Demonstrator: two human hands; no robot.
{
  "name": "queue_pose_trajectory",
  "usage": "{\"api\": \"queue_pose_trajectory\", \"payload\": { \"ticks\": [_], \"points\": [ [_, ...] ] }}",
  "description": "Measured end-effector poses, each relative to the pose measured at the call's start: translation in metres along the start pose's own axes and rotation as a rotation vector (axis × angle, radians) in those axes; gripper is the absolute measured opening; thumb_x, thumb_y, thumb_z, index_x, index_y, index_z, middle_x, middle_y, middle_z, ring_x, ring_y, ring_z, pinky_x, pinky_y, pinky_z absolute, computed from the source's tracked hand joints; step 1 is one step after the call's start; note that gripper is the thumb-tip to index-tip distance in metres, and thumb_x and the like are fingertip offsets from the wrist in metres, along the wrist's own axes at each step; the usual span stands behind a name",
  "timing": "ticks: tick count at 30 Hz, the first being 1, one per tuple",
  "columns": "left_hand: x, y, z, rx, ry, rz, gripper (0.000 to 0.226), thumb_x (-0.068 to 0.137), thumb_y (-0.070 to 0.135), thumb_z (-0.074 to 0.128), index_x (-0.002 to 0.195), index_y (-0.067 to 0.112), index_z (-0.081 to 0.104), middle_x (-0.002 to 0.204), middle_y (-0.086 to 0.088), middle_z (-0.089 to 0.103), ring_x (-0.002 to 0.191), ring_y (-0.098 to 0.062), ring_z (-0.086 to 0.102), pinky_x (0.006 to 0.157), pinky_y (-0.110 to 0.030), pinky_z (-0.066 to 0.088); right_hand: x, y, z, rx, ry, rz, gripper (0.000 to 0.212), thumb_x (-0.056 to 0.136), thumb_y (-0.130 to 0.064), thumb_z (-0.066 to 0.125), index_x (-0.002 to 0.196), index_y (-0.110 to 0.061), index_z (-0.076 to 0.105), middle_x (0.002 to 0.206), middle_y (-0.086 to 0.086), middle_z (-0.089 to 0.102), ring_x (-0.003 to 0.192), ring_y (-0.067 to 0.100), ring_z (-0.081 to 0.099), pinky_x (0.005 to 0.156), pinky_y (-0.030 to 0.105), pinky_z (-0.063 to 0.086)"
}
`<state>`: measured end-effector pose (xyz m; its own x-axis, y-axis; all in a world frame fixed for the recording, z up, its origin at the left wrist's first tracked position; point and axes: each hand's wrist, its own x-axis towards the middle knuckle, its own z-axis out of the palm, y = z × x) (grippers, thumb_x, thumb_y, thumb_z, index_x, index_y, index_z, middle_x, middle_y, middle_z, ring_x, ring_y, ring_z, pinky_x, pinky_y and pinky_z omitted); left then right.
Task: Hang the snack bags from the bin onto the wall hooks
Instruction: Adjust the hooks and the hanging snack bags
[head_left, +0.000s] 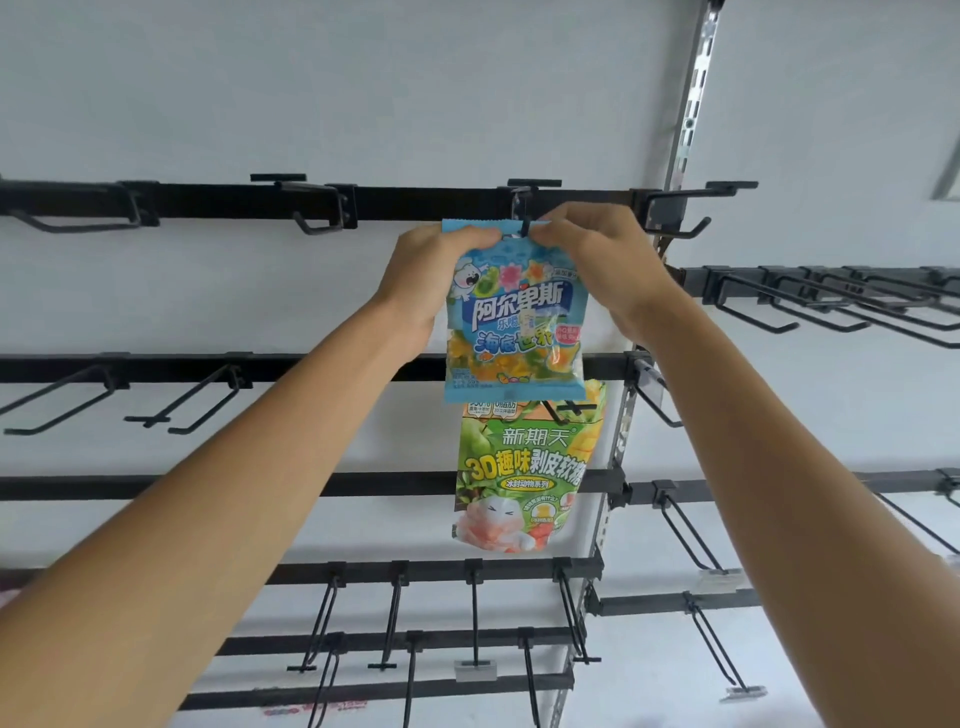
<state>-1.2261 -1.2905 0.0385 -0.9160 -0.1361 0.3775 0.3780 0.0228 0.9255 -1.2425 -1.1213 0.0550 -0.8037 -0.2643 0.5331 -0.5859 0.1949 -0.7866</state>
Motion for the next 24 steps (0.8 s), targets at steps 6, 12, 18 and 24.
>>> {"api": "queue_pose_trajectory", "payload": {
  "ticks": [6, 12, 18, 24],
  "points": [
    [0.009, -0.010, 0.001, 0.128, 0.072, 0.075, 0.019, 0.092, 0.026, 0.066, 0.101, 0.011, 0.072, 0.092, -0.003, 0.076, 0.080, -0.013, 0.073, 0.063, -0.021, 0.054, 0.011, 0.016, 0.007, -0.086, 0.074, -0.051, 0.014, 0.094, -0.023, 0.060, 0.080, -0.020, 0.063, 0.082, 0.010, 0.070, 0.076, 0.024, 0.070, 0.071, 0.039, 0.057],
    [0.012, -0.016, 0.000, 0.229, 0.138, 0.133, 0.015, 0.093, 0.024, 0.064, 0.102, 0.015, 0.071, 0.095, -0.002, 0.075, 0.084, -0.013, 0.072, 0.075, -0.030, 0.059, 0.014, 0.027, 0.016, -0.159, 0.175, -0.101, 0.008, 0.094, -0.028, 0.059, 0.092, -0.021, 0.062, 0.086, 0.004, 0.069, 0.082, 0.023, 0.069, 0.073, 0.045, 0.058],
    [-0.010, -0.022, -0.017, 0.369, 0.139, 0.162, 0.022, 0.093, 0.014, 0.061, 0.115, 0.011, 0.061, 0.101, -0.002, 0.070, 0.089, -0.010, 0.067, 0.066, -0.017, 0.053, -0.009, 0.037, 0.013, -0.197, 0.191, -0.099, 0.037, 0.094, -0.022, 0.059, 0.128, -0.017, 0.047, 0.099, -0.008, 0.059, 0.087, 0.017, 0.065, 0.070, 0.032, 0.058],
    [-0.047, -0.032, -0.035, 0.691, 0.171, 0.025, 0.037, 0.092, 0.023, 0.056, 0.129, 0.025, 0.052, 0.106, 0.005, 0.062, 0.099, -0.015, 0.058, 0.082, -0.029, 0.045, -0.038, 0.054, 0.015, -0.516, 0.082, 0.098, 0.036, 0.092, -0.031, 0.052, 0.124, -0.013, 0.053, 0.116, 0.005, 0.066, 0.098, 0.026, 0.062, 0.075, 0.036, 0.050]
  ]
}}
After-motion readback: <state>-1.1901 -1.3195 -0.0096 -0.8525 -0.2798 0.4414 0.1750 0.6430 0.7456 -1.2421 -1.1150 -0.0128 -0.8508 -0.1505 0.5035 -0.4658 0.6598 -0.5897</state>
